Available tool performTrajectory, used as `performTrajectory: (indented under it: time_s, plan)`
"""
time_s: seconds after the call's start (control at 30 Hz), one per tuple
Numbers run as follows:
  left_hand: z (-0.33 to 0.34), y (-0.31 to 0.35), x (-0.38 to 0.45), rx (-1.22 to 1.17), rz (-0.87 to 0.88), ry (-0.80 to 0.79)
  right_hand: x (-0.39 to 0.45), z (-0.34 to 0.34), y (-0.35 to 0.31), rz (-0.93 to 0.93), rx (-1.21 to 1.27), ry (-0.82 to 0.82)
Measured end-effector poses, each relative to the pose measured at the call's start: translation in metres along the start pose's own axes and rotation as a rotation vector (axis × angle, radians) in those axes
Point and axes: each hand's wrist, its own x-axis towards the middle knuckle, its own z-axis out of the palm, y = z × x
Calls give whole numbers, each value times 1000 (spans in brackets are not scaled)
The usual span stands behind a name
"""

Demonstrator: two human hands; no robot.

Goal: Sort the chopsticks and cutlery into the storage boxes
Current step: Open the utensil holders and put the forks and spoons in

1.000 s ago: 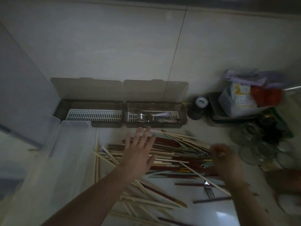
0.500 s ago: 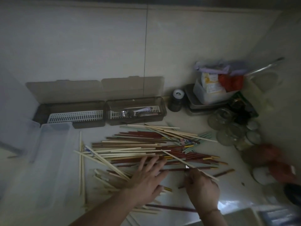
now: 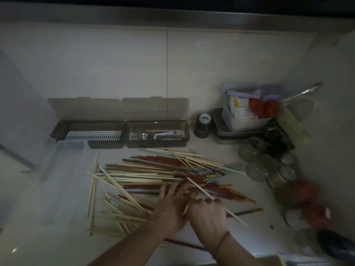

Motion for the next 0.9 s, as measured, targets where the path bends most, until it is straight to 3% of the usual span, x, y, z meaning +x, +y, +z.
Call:
performTrajectory:
  time_s: [0.17,0.4,0.47,0.57,0.63,0.8,0.9]
  plan:
    - [0,7,7,-16,-110,40,9,-18,7,-64,39,94]
    - [-18,18,2,-343,-104,495,15,-24,24,63,587,205]
    - [-25,21,1,-568,-176,509,12,-10,33,123,759,156]
    - [-39,26,8,-1139,-493,552,13,18,41,36,730,-12]
    - [-46,25,13,-1399,-650,605,15,33,39,-6,799,-101]
    - [-57,2,8,-1888,-783,585,23,49,28,145,1129,-159]
    - [-52,-14,3,-1919,-877,443,27,61,27,175,1188,-219]
